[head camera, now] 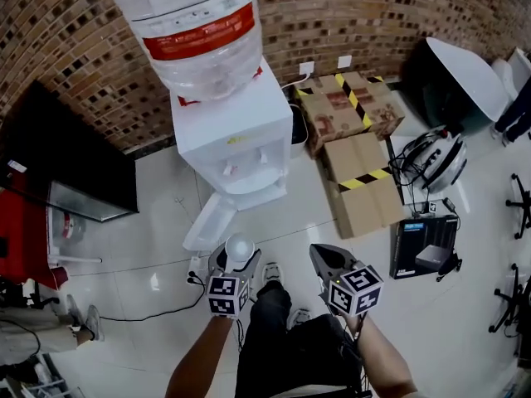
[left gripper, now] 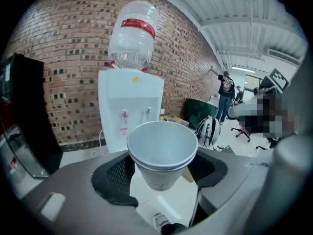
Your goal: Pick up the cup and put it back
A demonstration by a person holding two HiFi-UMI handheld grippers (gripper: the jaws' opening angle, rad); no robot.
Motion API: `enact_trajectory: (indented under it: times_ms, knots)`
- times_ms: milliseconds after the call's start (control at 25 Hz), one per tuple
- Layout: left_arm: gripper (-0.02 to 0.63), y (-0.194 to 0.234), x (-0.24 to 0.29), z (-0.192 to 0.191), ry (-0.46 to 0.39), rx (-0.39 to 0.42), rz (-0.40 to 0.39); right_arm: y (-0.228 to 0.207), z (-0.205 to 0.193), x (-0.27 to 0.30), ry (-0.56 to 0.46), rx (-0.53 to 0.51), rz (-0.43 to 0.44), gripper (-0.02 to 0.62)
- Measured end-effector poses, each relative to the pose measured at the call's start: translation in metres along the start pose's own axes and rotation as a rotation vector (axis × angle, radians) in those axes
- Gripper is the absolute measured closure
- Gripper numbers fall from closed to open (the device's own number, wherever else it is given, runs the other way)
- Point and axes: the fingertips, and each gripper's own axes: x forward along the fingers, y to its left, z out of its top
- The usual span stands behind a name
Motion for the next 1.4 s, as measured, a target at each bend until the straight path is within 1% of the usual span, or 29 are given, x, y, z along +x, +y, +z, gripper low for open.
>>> enact_trajectory:
  times_ms: [200,360,520,760,840,920,1040,1240,1400]
  knots:
    - [0.267,0.038,0.119,-0.059,0.003,0.057,-0.038,-0.050,-0.045,0.093,-0.015,-0.033,0.024,0.584]
    - [0.268,0.070,0.213,-0.113,0.007,0.080,-0.045,-0.091,-0.086,0.161,-0.024,-0.047,0.042,0.584]
    - [0.268,0.107,0.303,-0.168,0.021,0.080,-0.013,-0.128,-0.126,0.214,-0.031,-0.069,0.058,0.584]
    - [0.267,0.140,0.409,-0.215,-0.016,0.109,0.025,-0.173,-0.188,0.273,-0.026,-0.090,0.061,0.584]
    - [0.267,0.151,0.439,-0.225,-0.030,0.105,0.047,-0.183,-0.205,0.289,-0.021,-0.101,0.063,0.584]
    - [0.267,0.160,0.466,-0.230,-0.046,0.081,0.065,-0.192,-0.218,0.301,-0.018,-0.110,0.059,0.584]
    - [0.267,0.168,0.496,-0.234,-0.067,0.064,0.080,-0.203,-0.229,0.318,-0.029,-0.103,0.054,0.584]
    - [0.265,0.187,0.527,-0.239,-0.083,0.060,0.124,-0.202,-0.234,0.335,-0.046,-0.105,0.065,0.584]
    - [0.265,0.196,0.539,-0.233,-0.090,0.054,0.150,-0.204,-0.238,0.339,-0.052,-0.094,0.067,0.584]
